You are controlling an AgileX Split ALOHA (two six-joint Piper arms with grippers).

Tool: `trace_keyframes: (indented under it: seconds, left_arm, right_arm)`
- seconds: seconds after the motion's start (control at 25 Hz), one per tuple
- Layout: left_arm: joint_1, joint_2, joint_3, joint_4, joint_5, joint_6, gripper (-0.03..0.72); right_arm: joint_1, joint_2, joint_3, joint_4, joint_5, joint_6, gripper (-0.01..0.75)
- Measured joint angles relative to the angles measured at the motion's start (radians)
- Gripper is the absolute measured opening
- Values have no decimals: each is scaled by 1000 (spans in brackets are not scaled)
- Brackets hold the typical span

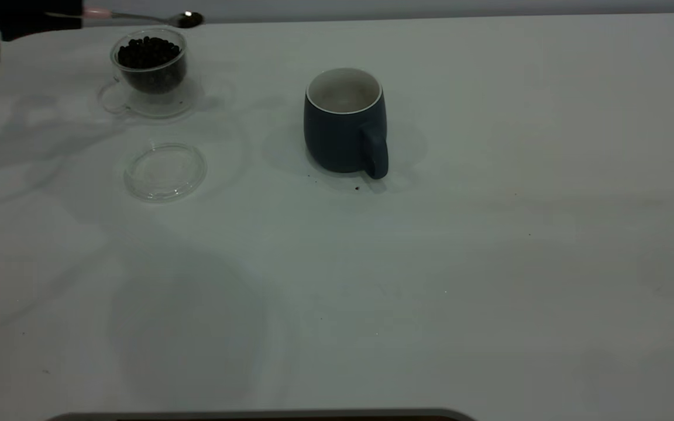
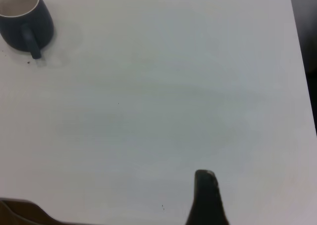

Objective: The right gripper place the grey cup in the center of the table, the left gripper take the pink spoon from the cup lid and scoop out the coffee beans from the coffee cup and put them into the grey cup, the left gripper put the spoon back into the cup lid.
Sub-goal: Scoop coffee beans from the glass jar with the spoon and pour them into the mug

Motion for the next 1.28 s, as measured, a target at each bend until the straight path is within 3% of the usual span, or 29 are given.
trace_keyframes:
  seconds: [0.68,1.28]
  left_arm:
    - [-238,-19,5,-4,-1,3,125]
    - [-296,-19,5,41,-1,55,125]
  right_arm:
    - [0,0,0,0,0,-1,587]
    - [0,0,0,0,0,-1,587]
